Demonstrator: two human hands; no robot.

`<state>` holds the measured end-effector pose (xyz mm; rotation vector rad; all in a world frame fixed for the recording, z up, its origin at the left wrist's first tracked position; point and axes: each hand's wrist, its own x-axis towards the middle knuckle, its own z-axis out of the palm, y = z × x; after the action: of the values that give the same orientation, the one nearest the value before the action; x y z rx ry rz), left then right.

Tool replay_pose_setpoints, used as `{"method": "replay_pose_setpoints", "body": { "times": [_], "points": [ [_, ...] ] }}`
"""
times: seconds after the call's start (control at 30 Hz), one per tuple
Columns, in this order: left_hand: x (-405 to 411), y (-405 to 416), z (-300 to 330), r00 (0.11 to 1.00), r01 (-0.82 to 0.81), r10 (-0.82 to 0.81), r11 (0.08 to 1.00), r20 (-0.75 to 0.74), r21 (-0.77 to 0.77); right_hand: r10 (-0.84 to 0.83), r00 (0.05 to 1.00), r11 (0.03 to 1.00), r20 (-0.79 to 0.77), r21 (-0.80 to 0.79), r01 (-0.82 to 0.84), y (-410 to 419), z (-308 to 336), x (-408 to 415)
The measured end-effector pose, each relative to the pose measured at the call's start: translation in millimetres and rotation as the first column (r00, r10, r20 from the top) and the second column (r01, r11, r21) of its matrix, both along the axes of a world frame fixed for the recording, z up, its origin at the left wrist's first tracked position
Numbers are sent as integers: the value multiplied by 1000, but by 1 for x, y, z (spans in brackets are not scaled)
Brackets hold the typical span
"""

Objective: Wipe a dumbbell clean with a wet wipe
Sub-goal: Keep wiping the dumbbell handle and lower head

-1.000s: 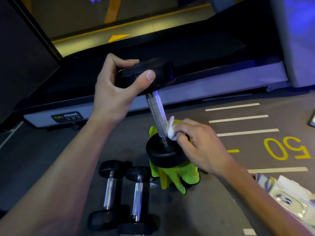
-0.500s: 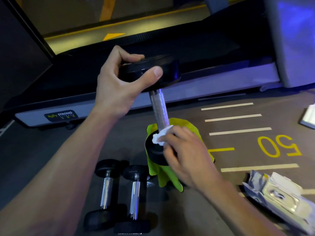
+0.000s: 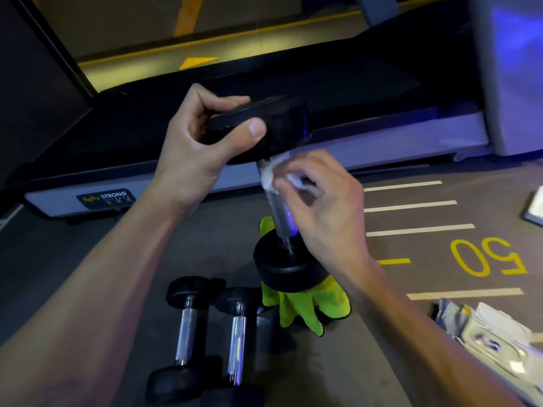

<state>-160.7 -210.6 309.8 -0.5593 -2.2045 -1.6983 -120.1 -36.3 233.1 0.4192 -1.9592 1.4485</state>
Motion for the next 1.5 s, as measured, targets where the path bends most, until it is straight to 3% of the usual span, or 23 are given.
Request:
{"method": "replay_pose_setpoints", "body": {
  "times": [0.07, 0.17, 0.27, 0.37, 0.47, 0.6, 0.73, 0.9, 0.97, 1.07, 1.13, 1.27, 1.37, 1.5],
  "points": [
    [0, 1, -1, 1000, -5, 5, 1000, -6, 8, -16, 999, 999, -31, -32, 15, -10, -4, 3],
    [-2, 1, -7, 999, -27, 29, 998, -31, 51, -81, 996, 990, 30, 115, 77, -7, -37, 28],
    [-3, -1, -12, 998, -48, 50, 995, -30, 83, -104, 995, 965, -10, 240, 103, -7, -34, 29],
    [-4, -2, -13, 999, -50, 51, 995, -18, 85, -93, 996, 958, 13, 274, 86, -21, -7, 13],
    [-7, -8, -14, 998, -63, 65, 994, -25, 87, -74, 997, 949, 19, 307, 65, -20, -27, 27],
    [-7, -13, -18, 997, -64, 69, 991, -41, 120, -66, 998, 880, -11, 470, 63, -6, -40, 42],
    [-7, -9, -18, 997, -35, 41, 994, -59, 100, -47, 999, 892, 28, 452, 29, -19, -8, 18],
    [-10, -8, -20, 995, -41, 53, 989, -85, 145, -25, 998, 820, 51, 572, -9, -3, -39, 50],
    [-9, -7, -21, 994, -33, 48, 987, -94, 158, -7, 995, 855, 95, 517, -44, 16, -38, 55],
    [-8, -6, -21, 994, -6, 21, 991, -110, 137, -68, 985, 961, 158, 277, 22, 40, -26, 50],
    [-7, -4, -19, 994, 24, -9, 990, -113, 138, -91, 970, 978, 224, 202, 45, 50, -24, 46],
    [-7, 0, -19, 992, 61, -42, 985, -120, 164, 90, 914, 876, 395, 406, -261, 40, -27, 54],
    [-6, 1, -20, 990, 48, -23, 982, -136, 182, 64, 915, 818, 398, 504, -276, 31, -26, 54],
    [-2, 2, -21, 990, 35, -8, 982, -143, 183, 76, 840, 886, 537, 350, -304, 26, -21, 35]
  ]
}}
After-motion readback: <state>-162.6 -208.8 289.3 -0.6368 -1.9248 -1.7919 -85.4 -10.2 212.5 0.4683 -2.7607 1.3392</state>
